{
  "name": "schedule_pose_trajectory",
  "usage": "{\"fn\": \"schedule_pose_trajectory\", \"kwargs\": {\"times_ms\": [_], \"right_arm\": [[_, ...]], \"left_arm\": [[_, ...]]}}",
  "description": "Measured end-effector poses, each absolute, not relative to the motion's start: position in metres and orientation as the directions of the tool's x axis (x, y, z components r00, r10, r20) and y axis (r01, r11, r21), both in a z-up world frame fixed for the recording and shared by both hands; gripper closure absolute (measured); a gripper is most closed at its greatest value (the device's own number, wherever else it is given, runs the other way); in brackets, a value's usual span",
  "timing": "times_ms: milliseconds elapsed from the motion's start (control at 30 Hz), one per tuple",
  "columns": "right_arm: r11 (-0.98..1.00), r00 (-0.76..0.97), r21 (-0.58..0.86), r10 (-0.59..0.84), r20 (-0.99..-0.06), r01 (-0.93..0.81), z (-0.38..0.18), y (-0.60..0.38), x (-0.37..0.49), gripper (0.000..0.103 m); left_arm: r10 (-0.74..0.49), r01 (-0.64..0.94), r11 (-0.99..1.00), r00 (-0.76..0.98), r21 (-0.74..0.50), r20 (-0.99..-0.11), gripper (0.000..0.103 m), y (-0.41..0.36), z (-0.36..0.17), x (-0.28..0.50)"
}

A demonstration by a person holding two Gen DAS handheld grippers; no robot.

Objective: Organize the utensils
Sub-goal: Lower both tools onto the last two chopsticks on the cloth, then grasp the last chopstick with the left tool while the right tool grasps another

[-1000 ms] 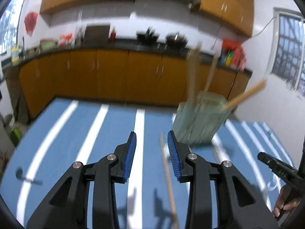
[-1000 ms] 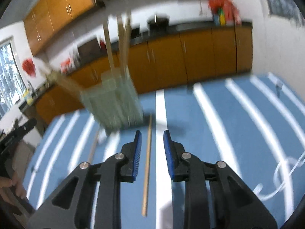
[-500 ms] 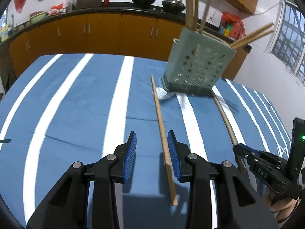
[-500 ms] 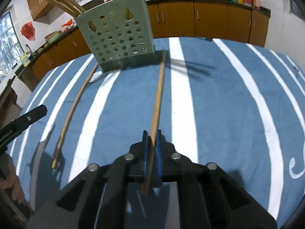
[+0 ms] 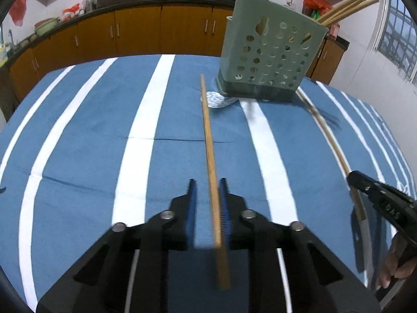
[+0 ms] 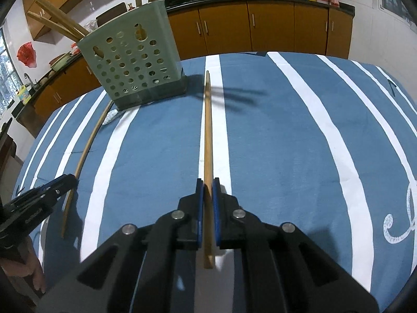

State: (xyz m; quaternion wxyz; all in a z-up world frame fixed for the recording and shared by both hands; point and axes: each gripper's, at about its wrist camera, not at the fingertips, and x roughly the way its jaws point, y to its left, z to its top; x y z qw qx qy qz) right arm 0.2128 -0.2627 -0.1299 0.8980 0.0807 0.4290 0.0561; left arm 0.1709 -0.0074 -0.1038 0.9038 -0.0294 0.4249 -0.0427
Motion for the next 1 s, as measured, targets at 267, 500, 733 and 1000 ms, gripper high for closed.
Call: {"fn": "schedule_pose_trajectory", "kwargs": {"times_ms": [267, 500, 733, 1000], "right_arm": [[0.985, 0.633, 0.169, 0.147, -0.76, -0.026, -0.129, -0.265, 0.219, 0.095], [0.993, 0.64, 0.118, 0.109, -0.761, -0.029, -0.13, -0.263, 0.226, 0.094], [0.996, 0.644, 0.085, 0.088, -0.76, -0.036, -0.13, -0.26, 0.227, 0.094], [0.995, 0.643, 0.09, 0.092, -0.76, -0.036, -0.131, -0.259, 0.229, 0.094]], "left_arm": [[-0.052, -0.005, 0.997, 0.643, -0.072, -0.764, 0.095, 0.02, -0.103, 0.183], [-0.045, -0.005, 0.998, 0.648, -0.064, -0.761, 0.095, 0.034, -0.103, 0.197], [-0.051, -0.006, 0.997, 0.647, -0.072, -0.761, 0.094, 0.035, -0.103, 0.198], [-0.063, -0.007, 0.996, 0.647, -0.089, -0.76, 0.094, 0.035, -0.103, 0.199]]}}
